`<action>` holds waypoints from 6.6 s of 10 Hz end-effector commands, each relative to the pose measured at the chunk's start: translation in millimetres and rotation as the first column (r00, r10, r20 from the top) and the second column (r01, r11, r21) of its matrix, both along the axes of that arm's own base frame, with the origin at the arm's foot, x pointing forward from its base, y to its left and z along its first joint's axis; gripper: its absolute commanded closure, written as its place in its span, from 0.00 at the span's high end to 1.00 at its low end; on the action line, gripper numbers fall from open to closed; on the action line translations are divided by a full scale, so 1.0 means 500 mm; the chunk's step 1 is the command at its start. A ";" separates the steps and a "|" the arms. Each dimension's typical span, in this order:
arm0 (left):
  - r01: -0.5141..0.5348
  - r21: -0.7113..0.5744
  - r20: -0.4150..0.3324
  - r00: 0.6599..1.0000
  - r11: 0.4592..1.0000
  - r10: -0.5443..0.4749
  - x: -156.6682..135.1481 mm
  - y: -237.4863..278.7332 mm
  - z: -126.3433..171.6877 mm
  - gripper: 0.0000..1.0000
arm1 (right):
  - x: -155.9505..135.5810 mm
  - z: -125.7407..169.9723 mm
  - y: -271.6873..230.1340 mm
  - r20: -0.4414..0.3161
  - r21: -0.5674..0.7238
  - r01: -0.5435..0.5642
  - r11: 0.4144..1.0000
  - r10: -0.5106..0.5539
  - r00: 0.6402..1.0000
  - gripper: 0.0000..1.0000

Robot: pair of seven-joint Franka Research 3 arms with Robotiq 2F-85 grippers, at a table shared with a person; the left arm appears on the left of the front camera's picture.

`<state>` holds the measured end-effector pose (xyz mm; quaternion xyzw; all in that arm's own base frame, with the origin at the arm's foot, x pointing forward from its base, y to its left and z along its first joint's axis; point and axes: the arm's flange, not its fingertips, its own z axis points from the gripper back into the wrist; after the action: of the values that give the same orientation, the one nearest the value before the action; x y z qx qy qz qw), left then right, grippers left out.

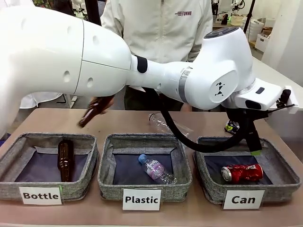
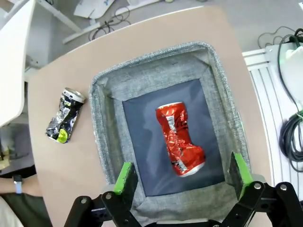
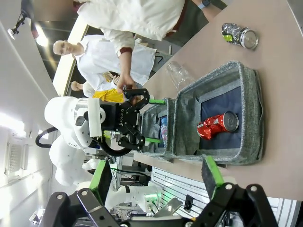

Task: Sort the can waste into the basket.
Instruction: Pick up the can waste from the table and place it in the right Fabric basket.

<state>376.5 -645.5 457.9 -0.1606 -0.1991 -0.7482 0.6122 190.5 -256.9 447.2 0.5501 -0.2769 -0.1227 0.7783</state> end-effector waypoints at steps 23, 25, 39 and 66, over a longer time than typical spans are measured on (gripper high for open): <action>-0.246 -0.031 -0.154 0.959 0.969 0.238 0.014 0.787 0.169 1.00 | 0.003 0.004 -0.002 0.036 0.003 0.000 1.000 -0.001 0.999 1.00; -0.527 -0.087 -0.380 0.802 0.846 0.460 0.002 1.001 0.176 1.00 | 0.003 0.004 -0.002 0.036 0.003 0.000 1.000 -0.001 0.999 1.00; -0.878 0.171 -0.803 0.139 0.447 0.579 -0.106 1.538 -0.018 1.00 | 0.003 0.004 -0.002 0.036 0.003 0.000 1.000 -0.001 0.999 1.00; -0.878 0.171 -0.803 0.139 0.447 0.579 -0.106 1.538 -0.018 1.00 | 0.111 0.099 -0.013 -0.070 -0.350 -0.043 0.936 0.020 0.997 1.00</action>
<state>325.3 121.0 450.8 -0.4523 -0.0899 -0.1342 0.8771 236.8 -269.8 497.7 0.4078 -0.2413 -0.0852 0.8764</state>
